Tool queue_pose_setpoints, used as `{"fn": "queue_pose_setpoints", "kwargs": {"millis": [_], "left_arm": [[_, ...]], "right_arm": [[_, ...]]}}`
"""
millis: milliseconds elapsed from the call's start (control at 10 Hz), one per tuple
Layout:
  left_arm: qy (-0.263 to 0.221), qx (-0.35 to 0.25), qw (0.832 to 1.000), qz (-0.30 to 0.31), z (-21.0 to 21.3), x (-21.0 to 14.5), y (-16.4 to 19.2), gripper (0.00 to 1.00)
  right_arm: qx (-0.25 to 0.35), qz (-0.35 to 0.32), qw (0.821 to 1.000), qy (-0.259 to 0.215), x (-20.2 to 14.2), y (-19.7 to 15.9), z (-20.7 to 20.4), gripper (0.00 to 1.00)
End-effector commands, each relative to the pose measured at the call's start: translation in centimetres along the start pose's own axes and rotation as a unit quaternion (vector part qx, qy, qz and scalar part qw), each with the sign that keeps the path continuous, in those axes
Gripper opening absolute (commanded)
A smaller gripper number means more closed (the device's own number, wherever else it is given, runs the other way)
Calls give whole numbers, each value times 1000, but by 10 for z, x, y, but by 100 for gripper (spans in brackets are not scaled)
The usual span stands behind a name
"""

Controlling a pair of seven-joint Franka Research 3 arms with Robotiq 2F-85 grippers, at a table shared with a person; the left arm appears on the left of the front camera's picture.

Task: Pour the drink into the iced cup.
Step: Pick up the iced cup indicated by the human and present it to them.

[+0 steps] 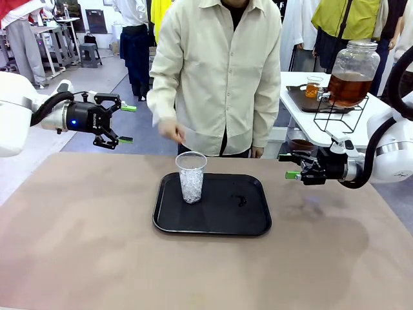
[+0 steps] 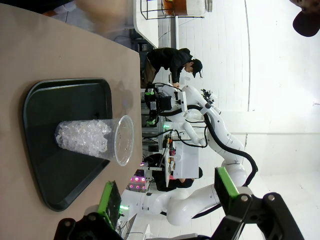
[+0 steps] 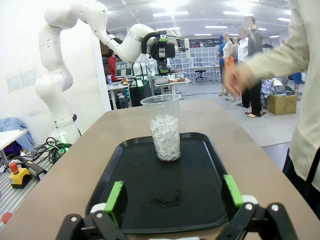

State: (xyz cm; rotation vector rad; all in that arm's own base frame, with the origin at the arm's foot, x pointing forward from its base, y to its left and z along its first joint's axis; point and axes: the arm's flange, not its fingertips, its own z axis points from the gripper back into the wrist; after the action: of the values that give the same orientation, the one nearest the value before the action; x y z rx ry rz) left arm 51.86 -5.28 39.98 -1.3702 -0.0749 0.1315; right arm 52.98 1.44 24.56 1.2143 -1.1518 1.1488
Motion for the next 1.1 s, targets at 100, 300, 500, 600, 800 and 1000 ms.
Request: {"fn": "queue_pose_setpoints", "kwargs": {"millis": [100, 300, 500, 600, 800, 1000], "left_arm": [[-2, 1, 1000, 5, 1, 0, -2, 100], [-2, 1, 1000, 5, 1, 0, -2, 100], [-2, 1, 1000, 5, 1, 0, -2, 100], [-2, 1, 1000, 5, 1, 0, -2, 100], [-2, 1, 1000, 5, 1, 0, -2, 100], [-2, 1, 1000, 5, 1, 0, -2, 100]], "right_arm": [[2, 1, 1000, 0, 2, 0, -2, 100], [2, 1, 1000, 0, 2, 0, -2, 100], [2, 1, 1000, 0, 2, 0, -2, 100], [2, 1, 1000, 0, 2, 0, -2, 100], [2, 1, 1000, 0, 2, 0, -2, 100], [2, 1, 1000, 0, 2, 0, -2, 100]]}}
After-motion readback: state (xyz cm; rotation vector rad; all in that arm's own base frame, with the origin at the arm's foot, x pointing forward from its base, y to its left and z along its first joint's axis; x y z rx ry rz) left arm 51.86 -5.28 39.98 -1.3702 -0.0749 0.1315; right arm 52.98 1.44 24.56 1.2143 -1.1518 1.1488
